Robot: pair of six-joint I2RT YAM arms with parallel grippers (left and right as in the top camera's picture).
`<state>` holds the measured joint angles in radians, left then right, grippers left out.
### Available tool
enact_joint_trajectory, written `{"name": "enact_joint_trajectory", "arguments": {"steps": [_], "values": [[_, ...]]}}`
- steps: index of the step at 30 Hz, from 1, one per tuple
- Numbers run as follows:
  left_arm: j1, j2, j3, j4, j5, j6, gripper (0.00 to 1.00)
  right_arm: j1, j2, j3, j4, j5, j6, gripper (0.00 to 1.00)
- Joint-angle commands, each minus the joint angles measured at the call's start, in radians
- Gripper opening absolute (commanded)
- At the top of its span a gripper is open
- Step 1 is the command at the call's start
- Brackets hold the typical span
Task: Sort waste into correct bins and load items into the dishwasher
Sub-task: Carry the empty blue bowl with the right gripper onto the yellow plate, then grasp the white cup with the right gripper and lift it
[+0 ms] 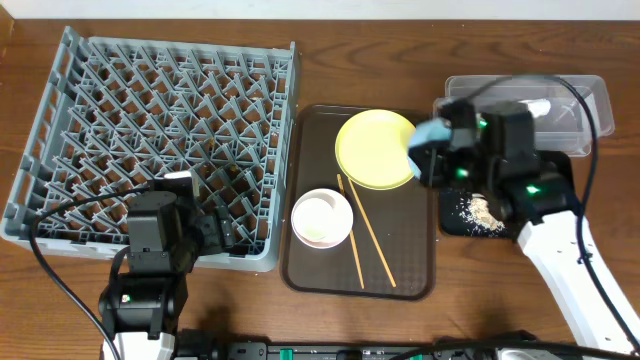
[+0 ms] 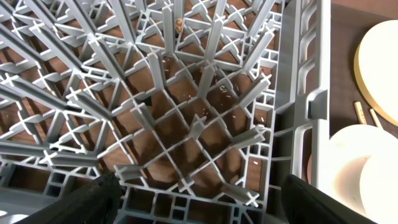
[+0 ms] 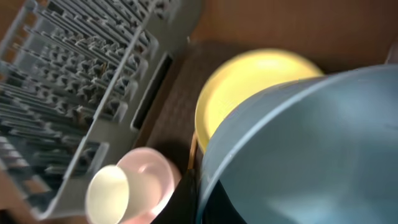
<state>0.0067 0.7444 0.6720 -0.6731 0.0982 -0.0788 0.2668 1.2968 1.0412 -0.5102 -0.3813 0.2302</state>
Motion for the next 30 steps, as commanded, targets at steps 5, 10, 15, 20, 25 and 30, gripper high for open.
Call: {"name": "enact_joint_trajectory", "arguments": {"steps": [5, 10, 15, 20, 25, 30], "values": [[0.003, -0.001, 0.026, 0.0, -0.002, -0.008, 0.85, 0.114, 0.161, 0.047, 0.098, 0.261, -0.195, 0.01], [0.003, -0.001, 0.026, 0.0, -0.002, -0.008, 0.86, 0.168, 0.305, 0.047, 0.187, 0.261, -0.195, 0.01], [0.003, -0.001, 0.026, 0.0, -0.002, -0.008, 0.85, 0.212, 0.444, 0.047, 0.247, 0.262, -0.244, 0.01], [0.003, -0.001, 0.026, 0.0, -0.002, -0.008, 0.85, 0.225, 0.511, 0.047, 0.248, 0.272, -0.256, 0.07], [0.003, -0.001, 0.026, 0.0, -0.002, -0.008, 0.85, 0.238, 0.512, 0.055, 0.24, 0.272, -0.255, 0.22], [0.003, -0.001, 0.026, 0.0, -0.002, -0.008, 0.85, 0.238, 0.454, 0.168, 0.083, 0.246, -0.254, 0.29]]}}
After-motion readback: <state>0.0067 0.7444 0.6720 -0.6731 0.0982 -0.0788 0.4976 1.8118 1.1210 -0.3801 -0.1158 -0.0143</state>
